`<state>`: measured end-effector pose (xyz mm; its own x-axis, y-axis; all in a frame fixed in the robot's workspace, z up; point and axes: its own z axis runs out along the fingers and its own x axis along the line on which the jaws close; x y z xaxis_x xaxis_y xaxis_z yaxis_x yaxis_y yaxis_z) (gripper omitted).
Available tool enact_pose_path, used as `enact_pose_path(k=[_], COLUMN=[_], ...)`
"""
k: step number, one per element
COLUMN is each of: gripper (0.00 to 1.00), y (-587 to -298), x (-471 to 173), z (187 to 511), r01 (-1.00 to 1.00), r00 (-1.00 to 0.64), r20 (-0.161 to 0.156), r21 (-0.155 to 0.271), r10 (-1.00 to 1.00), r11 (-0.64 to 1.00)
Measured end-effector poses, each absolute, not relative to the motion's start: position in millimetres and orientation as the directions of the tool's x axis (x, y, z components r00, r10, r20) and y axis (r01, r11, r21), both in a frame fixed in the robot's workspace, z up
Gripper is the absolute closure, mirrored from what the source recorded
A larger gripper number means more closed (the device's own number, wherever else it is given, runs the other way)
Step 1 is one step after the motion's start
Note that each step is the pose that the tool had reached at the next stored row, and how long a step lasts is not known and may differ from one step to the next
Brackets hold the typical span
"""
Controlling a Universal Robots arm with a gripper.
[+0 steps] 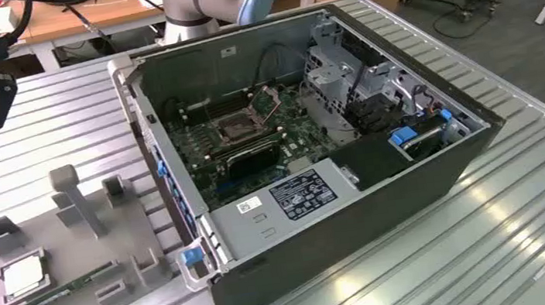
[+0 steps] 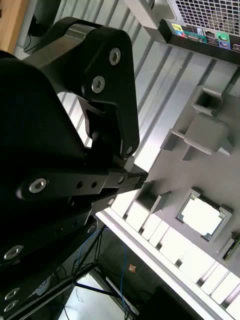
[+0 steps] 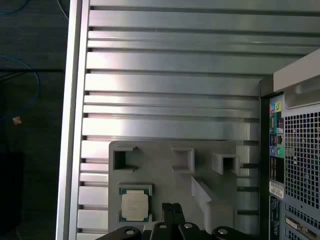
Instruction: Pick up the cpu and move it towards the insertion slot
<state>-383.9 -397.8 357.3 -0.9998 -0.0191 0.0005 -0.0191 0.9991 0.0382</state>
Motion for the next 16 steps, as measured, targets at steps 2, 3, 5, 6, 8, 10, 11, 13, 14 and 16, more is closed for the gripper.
enact_pose_path(k=[2, 3, 5, 6, 8, 10, 11, 13, 14, 16], gripper=[0.89, 0.89, 0.89, 0.89, 0.89, 0.89, 0.89, 0.89, 0.89, 0.89], y=[-397.8, -397.8, -398.0, -398.2, -398.7, -398.8, -398.8, -398.9, -398.9, -399.0], x=[-383.9, -383.9, -383.9, -383.9, -383.9, -383.9, -383.9, -383.9, -383.9, -383.9], z=[357.3, 357.3, 357.4, 357.4, 357.3, 357.2, 357.3, 357.3, 357.3, 357.3], r01=[-0.019, -0.019, -0.019, -0.019, -0.019, -0.019, -0.019, -0.019, -0.019, -0.019], r00=[-1.0, -1.0, -1.0, -1.0, -1.0, -1.0, -1.0, -1.0, -1.0, -1.0], r20=[0.0, 0.0, 0.001, 0.001, 0.001, 0.0, 0.0, 0.0, 0.0, 0.0], r21=[0.038, 0.038, 0.038, 0.038, 0.038, 0.038, 0.038, 0.038, 0.038, 0.038], r10=[-0.019, -0.019, -0.019, -0.019, -0.019, -0.019, -0.019, -0.019, -0.019, -0.019], r11=[0.999, 0.999, 0.999, 0.999, 0.999, 0.999, 0.999, 0.999, 0.999, 0.999])
